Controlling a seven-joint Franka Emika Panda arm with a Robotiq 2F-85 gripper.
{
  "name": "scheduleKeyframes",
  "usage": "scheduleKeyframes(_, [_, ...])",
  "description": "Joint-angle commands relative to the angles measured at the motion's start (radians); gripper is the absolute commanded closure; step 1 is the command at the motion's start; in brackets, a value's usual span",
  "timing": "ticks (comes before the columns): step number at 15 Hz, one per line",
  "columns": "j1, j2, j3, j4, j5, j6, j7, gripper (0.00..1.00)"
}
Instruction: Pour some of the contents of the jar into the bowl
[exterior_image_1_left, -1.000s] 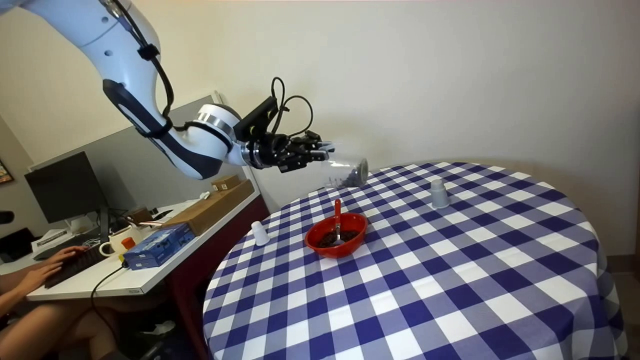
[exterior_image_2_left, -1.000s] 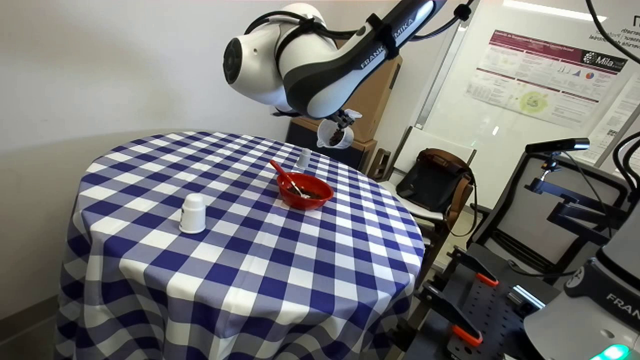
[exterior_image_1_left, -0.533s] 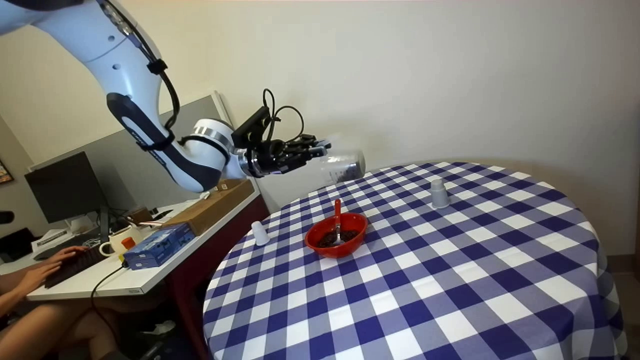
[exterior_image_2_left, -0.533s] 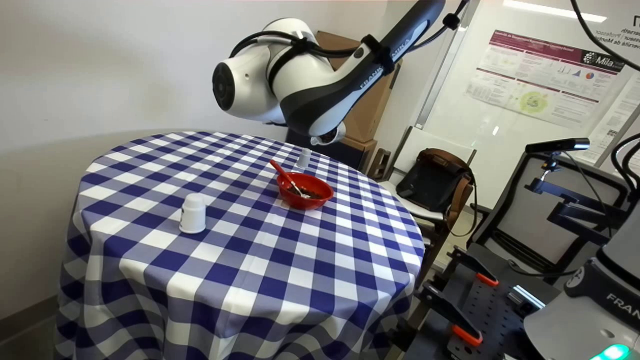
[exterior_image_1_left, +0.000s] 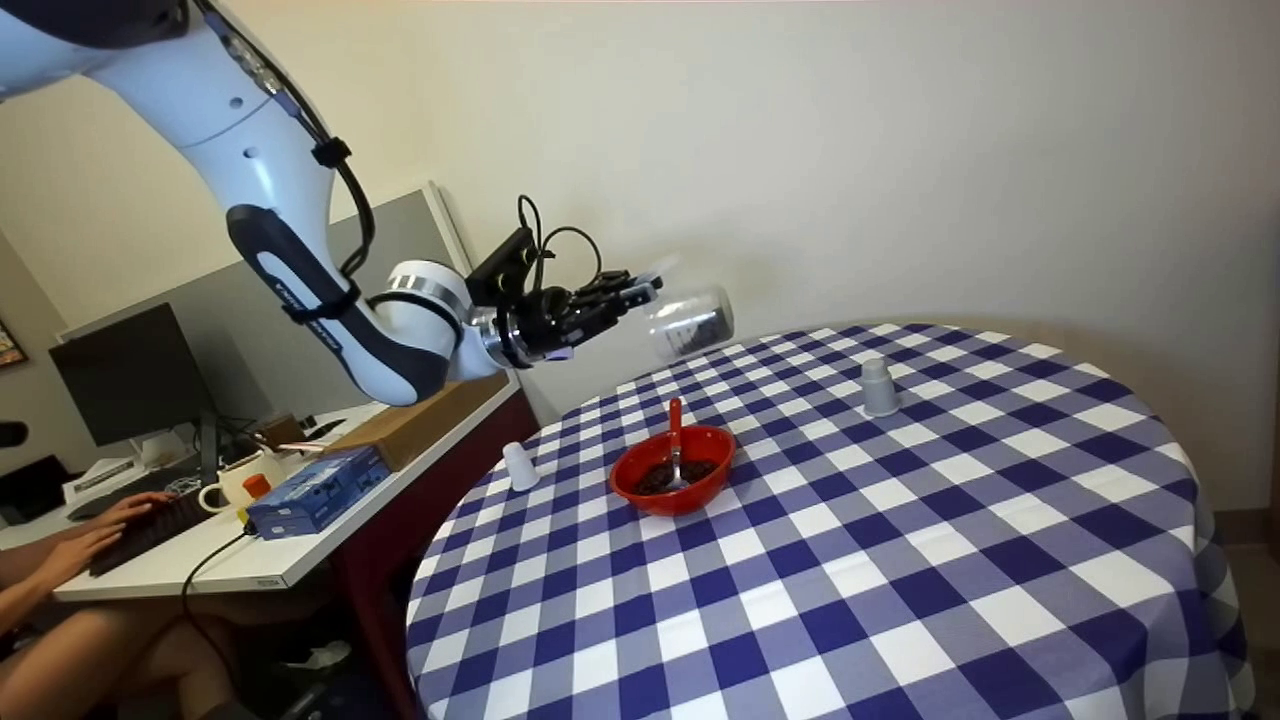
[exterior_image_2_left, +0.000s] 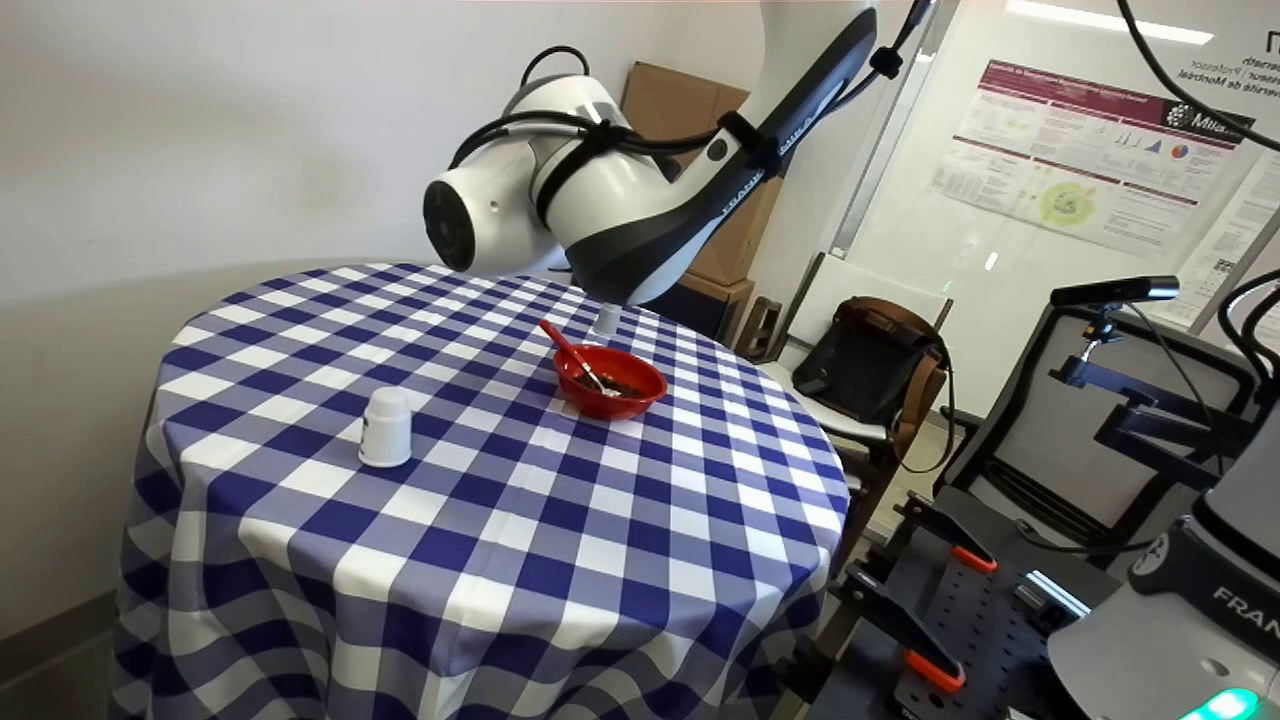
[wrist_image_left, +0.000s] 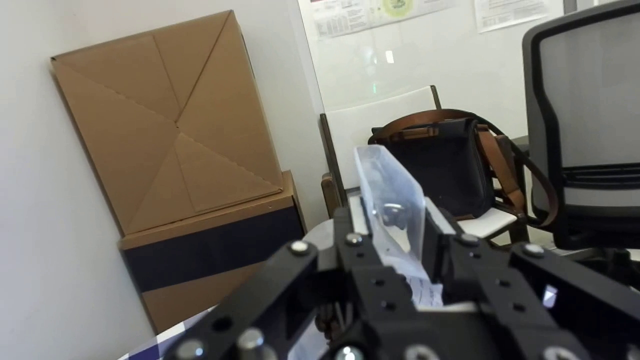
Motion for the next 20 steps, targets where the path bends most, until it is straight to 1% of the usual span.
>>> scheduleKeyframes(1, [0.016,0.016,0.005,-0.014,-0.06,-0.057,0.001,0.88])
scheduleKeyframes(7, [0.028,0.036,0.007,-0.041,-0.126,-0.101,0.0,0.88])
scheduleKeyframes(13, [0.029,0.048,0.008,-0.061,-0.164,-0.128,-0.002,0.88])
scheduleKeyframes(16, [0.025,0.051,0.011,-0.066,-0.171,-0.133,-0.002,0.88])
scheduleKeyframes(20, [0.009,0.046,0.022,-0.059,-0.148,-0.116,0.001,0.88])
